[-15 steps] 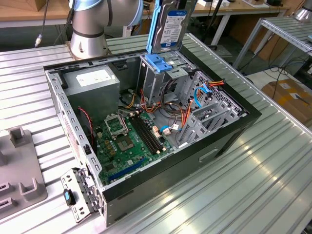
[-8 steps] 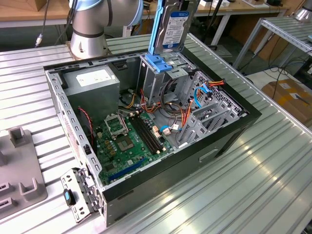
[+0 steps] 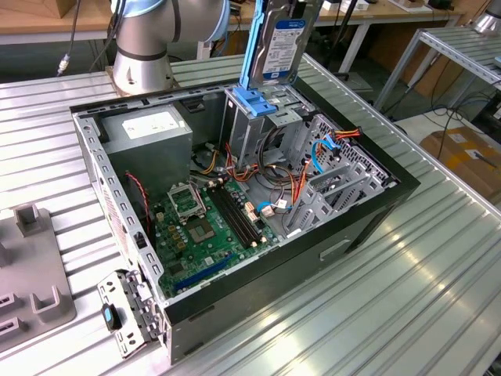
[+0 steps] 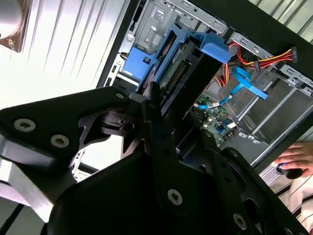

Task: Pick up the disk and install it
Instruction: 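Pick up the disk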

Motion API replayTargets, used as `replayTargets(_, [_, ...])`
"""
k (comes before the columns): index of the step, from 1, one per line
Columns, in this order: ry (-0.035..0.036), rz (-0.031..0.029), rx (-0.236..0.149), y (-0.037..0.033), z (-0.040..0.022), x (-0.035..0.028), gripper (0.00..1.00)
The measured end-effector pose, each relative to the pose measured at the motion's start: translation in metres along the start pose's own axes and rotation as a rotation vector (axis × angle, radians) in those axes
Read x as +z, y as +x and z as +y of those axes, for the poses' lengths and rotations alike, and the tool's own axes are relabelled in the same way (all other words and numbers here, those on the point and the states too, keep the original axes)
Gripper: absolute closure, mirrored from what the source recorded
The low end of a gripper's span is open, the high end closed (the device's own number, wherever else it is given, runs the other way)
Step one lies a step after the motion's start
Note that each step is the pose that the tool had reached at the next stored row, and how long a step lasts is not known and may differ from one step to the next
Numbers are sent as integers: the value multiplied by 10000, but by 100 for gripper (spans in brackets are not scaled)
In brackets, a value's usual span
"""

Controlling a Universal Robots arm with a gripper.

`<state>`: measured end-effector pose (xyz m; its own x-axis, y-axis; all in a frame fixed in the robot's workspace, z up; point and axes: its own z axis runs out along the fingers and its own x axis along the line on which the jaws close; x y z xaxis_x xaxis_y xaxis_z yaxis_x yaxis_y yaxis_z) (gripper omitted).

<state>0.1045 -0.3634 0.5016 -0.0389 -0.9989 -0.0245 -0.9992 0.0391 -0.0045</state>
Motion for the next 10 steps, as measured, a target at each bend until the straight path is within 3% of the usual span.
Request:
replayTargets(4, [0, 0, 0, 24, -1, -1, 65])
replayTargets(10, [0, -1, 0, 171, -8, -4, 65])
